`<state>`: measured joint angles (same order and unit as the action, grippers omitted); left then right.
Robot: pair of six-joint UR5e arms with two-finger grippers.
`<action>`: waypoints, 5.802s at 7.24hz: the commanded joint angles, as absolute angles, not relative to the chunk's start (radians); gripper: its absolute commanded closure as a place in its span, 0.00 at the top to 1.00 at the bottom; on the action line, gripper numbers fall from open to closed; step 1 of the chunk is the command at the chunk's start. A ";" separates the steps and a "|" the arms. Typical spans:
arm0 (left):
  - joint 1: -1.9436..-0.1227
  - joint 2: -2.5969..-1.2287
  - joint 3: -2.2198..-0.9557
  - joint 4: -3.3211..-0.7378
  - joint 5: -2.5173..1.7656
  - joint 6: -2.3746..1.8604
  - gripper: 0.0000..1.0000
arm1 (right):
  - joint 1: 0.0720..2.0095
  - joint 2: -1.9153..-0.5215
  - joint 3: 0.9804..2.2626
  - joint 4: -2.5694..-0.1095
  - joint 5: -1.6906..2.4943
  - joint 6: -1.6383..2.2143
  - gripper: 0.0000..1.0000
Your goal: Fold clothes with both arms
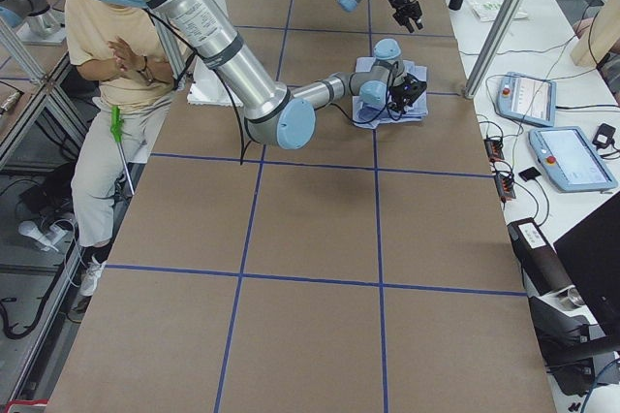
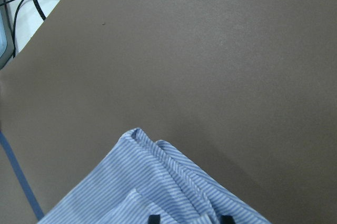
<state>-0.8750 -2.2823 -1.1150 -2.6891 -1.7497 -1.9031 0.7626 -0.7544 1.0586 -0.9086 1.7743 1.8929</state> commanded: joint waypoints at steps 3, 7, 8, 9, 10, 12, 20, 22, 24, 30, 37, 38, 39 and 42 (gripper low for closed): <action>-0.862 -2.283 -1.114 -2.689 -1.749 -1.904 0.62 | 0.791 -0.756 1.085 -0.923 1.807 1.800 0.00; -0.861 -2.284 -1.115 -2.689 -1.747 -1.904 0.62 | 0.844 -0.592 0.939 -1.042 1.850 1.749 0.00; -0.859 -2.289 -1.115 -2.689 -1.747 -1.907 0.63 | 0.842 -0.578 0.905 -1.040 1.847 1.749 0.00; -0.854 -2.301 -1.130 -2.688 -1.747 -1.919 0.64 | 0.841 -0.554 0.867 -1.040 1.839 1.749 0.00; -0.836 -2.301 -1.144 -2.689 -1.747 -1.984 0.64 | 0.839 -0.529 0.820 -1.026 1.830 1.749 0.00; -0.831 -2.293 -1.172 -2.686 -1.749 -1.988 0.64 | 0.833 -0.526 0.744 -0.930 1.821 1.750 0.00; -0.834 -2.281 -1.175 -2.689 -1.750 -1.974 0.67 | 0.872 -0.508 0.686 -0.902 1.849 1.678 1.00; -0.833 -2.281 -1.175 -2.689 -1.755 -1.973 0.67 | 0.905 -0.610 0.920 -0.995 1.945 1.680 1.00; -0.833 -2.264 -1.180 -2.692 -1.761 -1.968 0.66 | 0.907 -0.771 1.203 -1.107 2.001 1.687 1.00; -0.895 -1.875 -1.497 -2.684 -1.955 -1.492 0.61 | 1.103 -1.170 1.558 -1.120 2.244 1.469 1.00; -1.357 -1.637 -1.598 -2.106 -2.244 -0.132 0.59 | 1.348 -1.604 1.623 -1.155 2.352 0.519 1.00; -1.367 -1.640 -1.597 -2.020 -2.246 -0.088 0.63 | 1.374 -1.665 1.624 -1.155 2.379 0.446 1.00; -1.411 -1.644 -1.606 -1.966 -2.311 -0.068 0.67 | 1.402 -1.716 1.620 -1.161 2.428 0.339 1.00; -1.453 -1.647 -1.620 -1.856 -2.333 -0.025 1.00 | 1.416 -1.709 1.641 -1.377 2.457 0.147 1.00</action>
<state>-1.4340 -1.6456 -1.6151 -1.8918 -2.3407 -0.0342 1.4085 -1.7102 1.6375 -1.2827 2.4512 0.2649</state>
